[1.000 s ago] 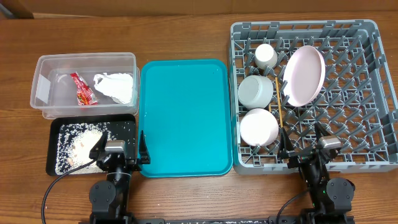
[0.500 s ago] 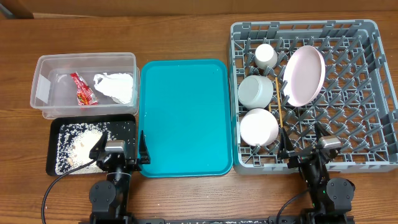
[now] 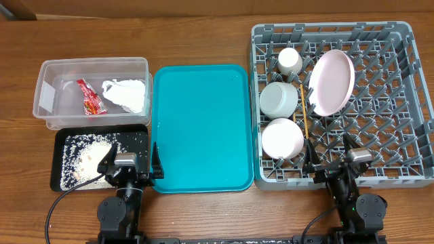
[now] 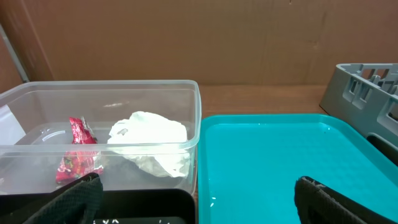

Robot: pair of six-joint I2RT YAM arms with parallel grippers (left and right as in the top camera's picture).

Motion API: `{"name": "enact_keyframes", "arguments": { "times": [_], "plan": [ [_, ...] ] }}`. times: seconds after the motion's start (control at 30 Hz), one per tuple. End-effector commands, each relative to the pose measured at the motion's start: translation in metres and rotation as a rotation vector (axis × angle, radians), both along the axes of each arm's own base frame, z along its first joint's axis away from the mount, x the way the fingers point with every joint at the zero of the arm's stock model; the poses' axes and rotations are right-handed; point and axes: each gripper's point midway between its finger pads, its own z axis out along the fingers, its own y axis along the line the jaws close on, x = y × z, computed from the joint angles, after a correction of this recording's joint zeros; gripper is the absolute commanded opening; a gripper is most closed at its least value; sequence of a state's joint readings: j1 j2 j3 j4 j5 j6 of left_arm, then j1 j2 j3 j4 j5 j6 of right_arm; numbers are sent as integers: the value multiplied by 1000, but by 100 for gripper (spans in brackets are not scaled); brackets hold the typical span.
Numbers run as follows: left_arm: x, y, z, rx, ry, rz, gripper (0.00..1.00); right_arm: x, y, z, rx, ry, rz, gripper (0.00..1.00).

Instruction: Sort waste into correct bins and load items into the dishwasher

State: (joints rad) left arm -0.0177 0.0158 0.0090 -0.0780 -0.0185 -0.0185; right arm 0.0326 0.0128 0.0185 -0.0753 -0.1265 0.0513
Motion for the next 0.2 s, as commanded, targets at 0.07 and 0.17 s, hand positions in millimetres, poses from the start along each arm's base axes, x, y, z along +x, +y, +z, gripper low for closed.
{"name": "enact_keyframes", "arguments": {
  "times": [0.07, 0.17],
  "plan": [
    [0, -1, 1, 17, -10, -9, 100, 0, -1, -2, -6, -5, -3, 100],
    [0, -1, 1, 17, -10, -9, 100, 0, -1, -2, -6, -6, -3, 100]
  ]
}}
